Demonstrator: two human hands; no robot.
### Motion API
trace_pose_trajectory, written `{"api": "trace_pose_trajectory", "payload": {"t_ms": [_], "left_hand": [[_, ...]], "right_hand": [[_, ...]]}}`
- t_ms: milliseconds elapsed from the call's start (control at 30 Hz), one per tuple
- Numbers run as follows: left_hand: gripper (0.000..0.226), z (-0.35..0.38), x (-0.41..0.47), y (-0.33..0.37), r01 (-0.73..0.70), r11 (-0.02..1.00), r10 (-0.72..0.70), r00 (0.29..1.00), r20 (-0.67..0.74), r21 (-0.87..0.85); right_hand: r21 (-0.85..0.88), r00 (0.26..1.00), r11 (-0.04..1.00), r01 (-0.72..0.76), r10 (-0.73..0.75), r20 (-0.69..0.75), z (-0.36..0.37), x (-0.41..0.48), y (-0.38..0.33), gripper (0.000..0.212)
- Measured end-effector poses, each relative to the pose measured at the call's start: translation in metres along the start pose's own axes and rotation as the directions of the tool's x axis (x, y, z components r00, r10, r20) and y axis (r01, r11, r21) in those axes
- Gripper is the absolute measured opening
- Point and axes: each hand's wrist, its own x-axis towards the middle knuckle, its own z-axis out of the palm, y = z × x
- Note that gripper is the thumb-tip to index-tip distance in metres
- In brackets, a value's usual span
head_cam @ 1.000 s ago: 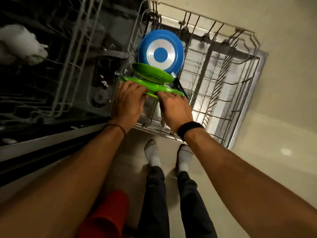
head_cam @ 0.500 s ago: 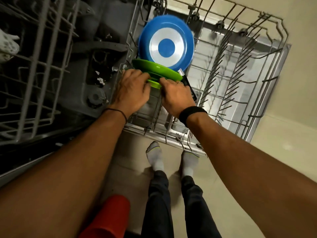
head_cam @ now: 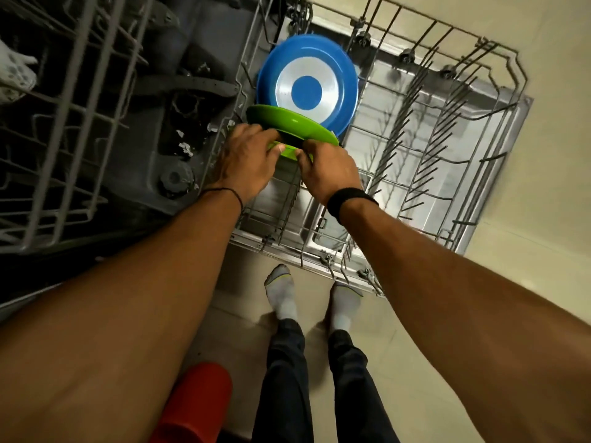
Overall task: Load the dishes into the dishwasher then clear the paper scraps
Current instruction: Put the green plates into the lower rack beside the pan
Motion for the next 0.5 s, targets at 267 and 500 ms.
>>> {"api": "trace_pose_trajectory", "payload": {"t_ms": [267, 500], "left_hand": [[0.032, -0.065, -0.08, 0.078, 0.181, 0.935, -0.181, 0.983, 0.026, -0.307], [0.038, -0.171, -0.181, 0.173, 0.277, 0.854, -0.273, 0.959, 0.074, -0.44]], "right_hand": [[0.242, 0.999, 0.969, -0.043, 0.038, 0.028, -0.081, -0.09, -0.017, 0.039], [0.375, 0.999, 0.926, -0.042, 0.034, 0.029, -0.191, -0.212, -0.056, 0.037]]}}
